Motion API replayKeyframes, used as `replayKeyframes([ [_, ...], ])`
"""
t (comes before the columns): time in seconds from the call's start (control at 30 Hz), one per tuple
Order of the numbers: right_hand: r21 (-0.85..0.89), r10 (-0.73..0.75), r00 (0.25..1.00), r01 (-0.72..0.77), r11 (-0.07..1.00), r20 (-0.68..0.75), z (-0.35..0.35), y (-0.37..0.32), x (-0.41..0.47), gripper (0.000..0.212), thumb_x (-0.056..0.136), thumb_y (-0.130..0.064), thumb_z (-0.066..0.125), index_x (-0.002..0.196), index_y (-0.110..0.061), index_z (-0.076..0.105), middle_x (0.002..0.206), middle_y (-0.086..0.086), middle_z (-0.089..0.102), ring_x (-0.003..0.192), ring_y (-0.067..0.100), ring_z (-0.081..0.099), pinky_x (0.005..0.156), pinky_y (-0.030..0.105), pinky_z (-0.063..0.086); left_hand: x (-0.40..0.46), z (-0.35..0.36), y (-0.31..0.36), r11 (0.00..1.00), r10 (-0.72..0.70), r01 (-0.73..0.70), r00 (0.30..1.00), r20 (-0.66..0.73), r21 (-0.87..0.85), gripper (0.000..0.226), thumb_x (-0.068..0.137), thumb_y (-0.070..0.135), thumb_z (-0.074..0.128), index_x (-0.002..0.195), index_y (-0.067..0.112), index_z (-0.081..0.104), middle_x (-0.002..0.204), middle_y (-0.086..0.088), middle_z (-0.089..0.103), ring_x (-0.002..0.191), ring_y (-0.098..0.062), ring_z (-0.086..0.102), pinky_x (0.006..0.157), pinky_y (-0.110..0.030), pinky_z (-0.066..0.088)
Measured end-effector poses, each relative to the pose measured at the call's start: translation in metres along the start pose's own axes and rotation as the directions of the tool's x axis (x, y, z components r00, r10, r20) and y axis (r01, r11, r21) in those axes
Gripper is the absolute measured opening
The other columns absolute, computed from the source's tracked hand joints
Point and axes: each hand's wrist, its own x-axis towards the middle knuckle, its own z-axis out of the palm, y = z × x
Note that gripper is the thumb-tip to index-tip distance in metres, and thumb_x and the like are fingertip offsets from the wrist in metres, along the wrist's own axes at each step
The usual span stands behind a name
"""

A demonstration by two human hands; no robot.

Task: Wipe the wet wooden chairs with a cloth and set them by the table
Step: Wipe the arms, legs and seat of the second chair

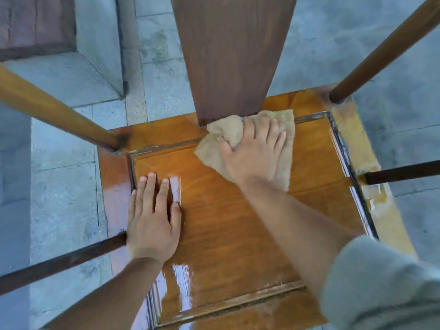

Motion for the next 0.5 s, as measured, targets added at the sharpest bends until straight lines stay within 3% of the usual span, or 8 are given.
replayKeyframes([
  [0.07,0.011,0.048,0.999,-0.048,0.999,-0.007,0.008,-0.030,-0.014,0.084,0.088,-0.062,0.048,0.155,-0.012,0.039,0.162,0.013,0.035,0.155,0.041,0.014,0.126,0.057,0.000,-0.001,0.000,-0.001,1.000,0.013,-0.013,1.000,-0.003,0.009,0.059,0.101,0.041,0.024,0.152,0.013,0.035,0.163,-0.010,0.023,0.153,-0.024,0.008,0.124,-0.045,0.012],
  [0.13,-0.004,-0.115,0.993,0.115,0.993,0.021,0.012,-0.039,-0.028,0.082,0.087,-0.059,0.045,0.153,-0.011,0.041,0.159,0.011,0.038,0.154,0.038,0.017,0.127,0.054,0.002,0.000,0.001,0.000,0.999,0.041,-0.041,0.999,-0.016,-0.008,0.058,0.100,0.038,0.027,0.150,0.011,0.037,0.162,-0.012,0.026,0.153,-0.026,0.011,0.123,-0.046,0.014],
  [0.23,0.076,-0.433,0.899,0.428,0.901,0.067,0.002,-0.026,-0.032,0.078,0.084,-0.059,0.039,0.149,-0.017,0.049,0.157,0.002,0.043,0.154,0.029,0.022,0.128,0.048,0.005,0.001,-0.001,-0.001,0.999,0.034,-0.034,0.999,-0.019,-0.016,0.057,0.099,0.036,0.032,0.149,0.009,0.039,0.160,-0.015,0.029,0.151,-0.030,0.017,0.122,-0.050,0.018],
  [0.3,0.092,-0.504,0.859,0.496,0.863,0.095,-0.004,-0.012,-0.033,0.081,0.079,-0.060,0.037,0.149,-0.021,0.050,0.157,-0.001,0.044,0.155,0.026,0.022,0.128,0.046,0.005,0.002,-0.007,0.002,0.999,0.037,-0.038,0.999,-0.009,-0.036,0.057,0.098,0.034,0.036,0.147,0.007,0.042,0.158,-0.018,0.033,0.149,-0.033,0.022,0.120,-0.052,0.021],
  [0.4,0.059,-0.304,0.948,0.300,0.952,0.097,-0.012,0.019,-0.048,0.083,0.076,-0.060,0.037,0.151,-0.024,0.048,0.161,0.002,0.040,0.157,0.027,0.016,0.128,0.047,0.003,0.007,-0.016,0.007,0.997,0.065,-0.064,0.997,0.037,-0.030,0.053,0.094,0.026,0.045,0.140,-0.001,0.049,0.150,-0.027,0.040,0.144,-0.043,0.029,0.116,-0.058,0.024],
  [0.47,0.032,-0.014,1.000,0.013,0.999,0.013,-0.015,0.045,-0.074,0.082,0.079,-0.059,0.037,0.153,-0.024,0.044,0.164,0.007,0.035,0.158,0.028,0.012,0.128,0.047,0.000,0.019,-0.025,0.010,0.983,0.177,-0.174,0.982,0.072,-0.052,0.051,0.089,0.021,0.045,0.135,-0.001,0.050,0.146,-0.026,0.041,0.143,-0.043,0.029,0.116,-0.062,0.020],
  [0.5,0.038,0.127,0.992,-0.127,0.991,-0.021,-0.015,0.056,-0.089,0.081,0.081,-0.058,0.038,0.155,-0.024,0.041,0.165,0.008,0.032,0.158,0.028,0.010,0.128,0.048,-0.001,0.029,-0.029,0.014,0.961,0.274,-0.269,0.955,0.112,-0.056,0.053,0.088,0.022,0.043,0.136,0.000,0.049,0.147,-0.023,0.041,0.144,-0.040,0.028,0.118,-0.061,0.017],
])
